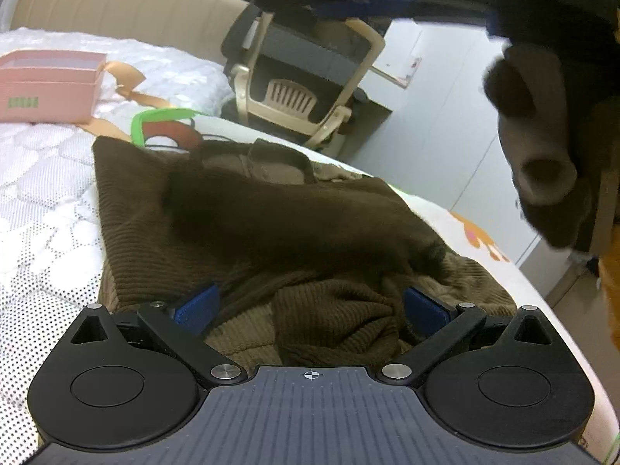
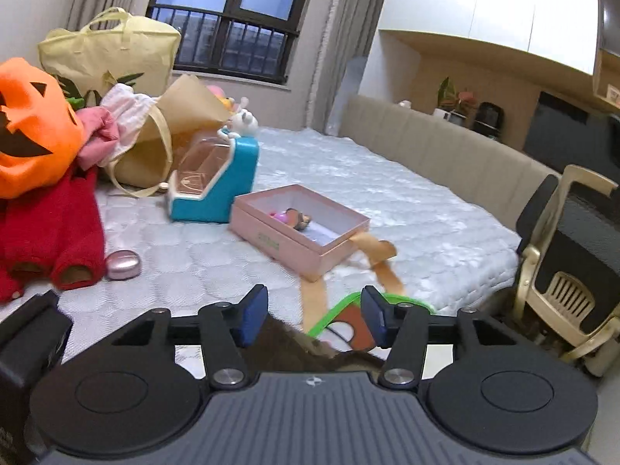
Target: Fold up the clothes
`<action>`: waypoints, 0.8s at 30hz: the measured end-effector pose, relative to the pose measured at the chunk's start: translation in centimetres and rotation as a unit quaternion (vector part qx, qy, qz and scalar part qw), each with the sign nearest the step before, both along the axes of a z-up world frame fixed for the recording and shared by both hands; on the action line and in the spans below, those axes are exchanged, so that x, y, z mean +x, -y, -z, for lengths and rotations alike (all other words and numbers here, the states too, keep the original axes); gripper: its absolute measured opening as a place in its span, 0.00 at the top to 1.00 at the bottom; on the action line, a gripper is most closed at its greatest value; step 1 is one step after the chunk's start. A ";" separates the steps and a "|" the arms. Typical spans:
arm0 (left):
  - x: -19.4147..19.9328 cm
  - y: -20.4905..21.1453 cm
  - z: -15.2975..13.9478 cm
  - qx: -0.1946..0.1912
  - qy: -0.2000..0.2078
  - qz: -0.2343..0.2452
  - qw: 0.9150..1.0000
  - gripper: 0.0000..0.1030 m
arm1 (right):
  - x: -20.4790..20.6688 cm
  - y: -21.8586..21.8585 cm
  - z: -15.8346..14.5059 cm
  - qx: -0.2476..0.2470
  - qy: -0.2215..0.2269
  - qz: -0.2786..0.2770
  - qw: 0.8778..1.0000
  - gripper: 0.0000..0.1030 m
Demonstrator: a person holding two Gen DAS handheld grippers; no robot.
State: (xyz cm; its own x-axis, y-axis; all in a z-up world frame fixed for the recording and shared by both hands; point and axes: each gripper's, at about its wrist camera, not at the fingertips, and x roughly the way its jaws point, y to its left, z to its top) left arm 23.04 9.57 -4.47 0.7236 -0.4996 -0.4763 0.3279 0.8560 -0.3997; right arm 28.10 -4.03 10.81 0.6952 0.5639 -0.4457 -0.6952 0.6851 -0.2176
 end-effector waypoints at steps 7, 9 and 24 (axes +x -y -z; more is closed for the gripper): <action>-0.2 -1.0 -0.5 -0.023 0.011 -0.041 0.999 0.00 | -1.2 8.8 0.9 0.047 -0.018 0.076 0.996 0.34; 0.3 -1.8 -1.1 -0.044 -0.001 -0.070 0.997 0.00 | -1.5 11.5 2.3 0.053 -0.033 0.097 0.993 0.33; 7.9 1.4 -2.9 0.092 -0.033 -0.160 0.982 0.60 | -2.3 17.2 11.1 0.117 -0.084 0.130 0.981 0.33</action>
